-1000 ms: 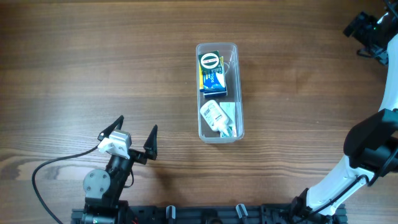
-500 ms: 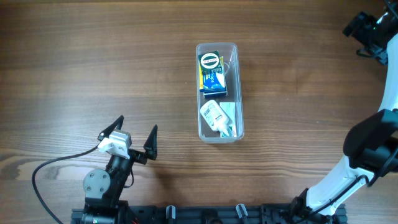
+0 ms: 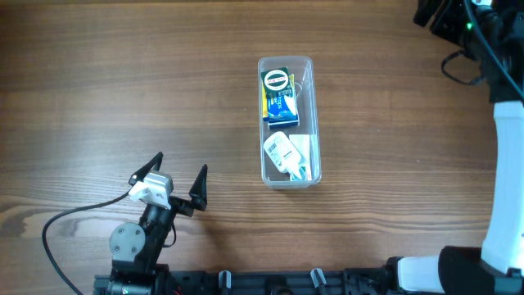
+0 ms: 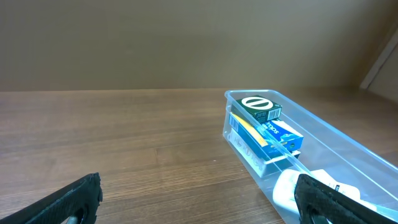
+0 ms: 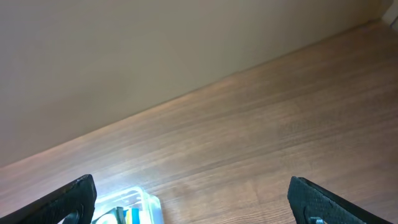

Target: Pack container

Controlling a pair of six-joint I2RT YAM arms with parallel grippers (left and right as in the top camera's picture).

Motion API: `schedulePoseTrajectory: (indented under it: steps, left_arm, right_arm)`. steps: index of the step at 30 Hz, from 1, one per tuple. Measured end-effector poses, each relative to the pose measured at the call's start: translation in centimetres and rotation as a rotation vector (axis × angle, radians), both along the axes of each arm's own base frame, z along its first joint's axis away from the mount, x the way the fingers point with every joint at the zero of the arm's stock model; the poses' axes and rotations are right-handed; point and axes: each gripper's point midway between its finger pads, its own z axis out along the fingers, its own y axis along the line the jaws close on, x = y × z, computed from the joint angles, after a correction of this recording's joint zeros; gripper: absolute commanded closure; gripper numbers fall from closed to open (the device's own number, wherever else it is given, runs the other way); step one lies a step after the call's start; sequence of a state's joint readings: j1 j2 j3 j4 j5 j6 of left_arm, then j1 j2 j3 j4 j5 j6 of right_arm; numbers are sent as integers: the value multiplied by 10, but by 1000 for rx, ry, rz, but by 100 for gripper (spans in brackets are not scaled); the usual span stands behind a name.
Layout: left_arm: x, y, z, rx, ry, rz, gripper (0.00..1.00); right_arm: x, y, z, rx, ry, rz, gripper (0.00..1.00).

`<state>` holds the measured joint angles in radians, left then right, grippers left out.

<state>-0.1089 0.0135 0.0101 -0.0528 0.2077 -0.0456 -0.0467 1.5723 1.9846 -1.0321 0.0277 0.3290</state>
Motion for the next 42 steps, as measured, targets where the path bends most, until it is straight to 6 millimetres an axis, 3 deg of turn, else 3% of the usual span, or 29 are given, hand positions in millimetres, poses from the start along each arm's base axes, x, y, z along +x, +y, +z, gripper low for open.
schedulePoseTrajectory:
  steps: [7, 10, 12, 19, 23, 29, 33, 37, 42]
  left_arm:
    - [0, 0, 0, 0, 0, 0, 0]
    - [0, 0, 0, 0, 0, 0, 0]
    - [0, 0, 0, 0, 0, 0, 0]
    - [0, 0, 0, 0, 0, 0, 0]
    - [0, 0, 0, 0, 0, 0, 0]
    - [0, 0, 0, 0, 0, 0, 0]
    - [0, 0, 0, 0, 0, 0, 0]
    - [0, 0, 0, 0, -1, 0, 0]
    - [0, 0, 0, 0, -1, 0, 0]
  right_arm:
    - [-23, 1, -13, 1, 52, 0, 0]
    - [-34, 1, -28, -2, 16, -2, 0]
    - [-31, 3, -33, 1, -71, 11, 0]
    - [-51, 26, -98, 43, -270, 125, 0]
    - [-75, 33, -126, 45, -366, 158, 0]
    - [-126, 59, -149, 32, -562, 254, 0]
    - [-150, 66, -172, 16, -623, 292, 0]
    - [-160, 66, -181, 8, -661, 294, 0]
    - [-168, 65, -169, -65, -729, 312, 0]
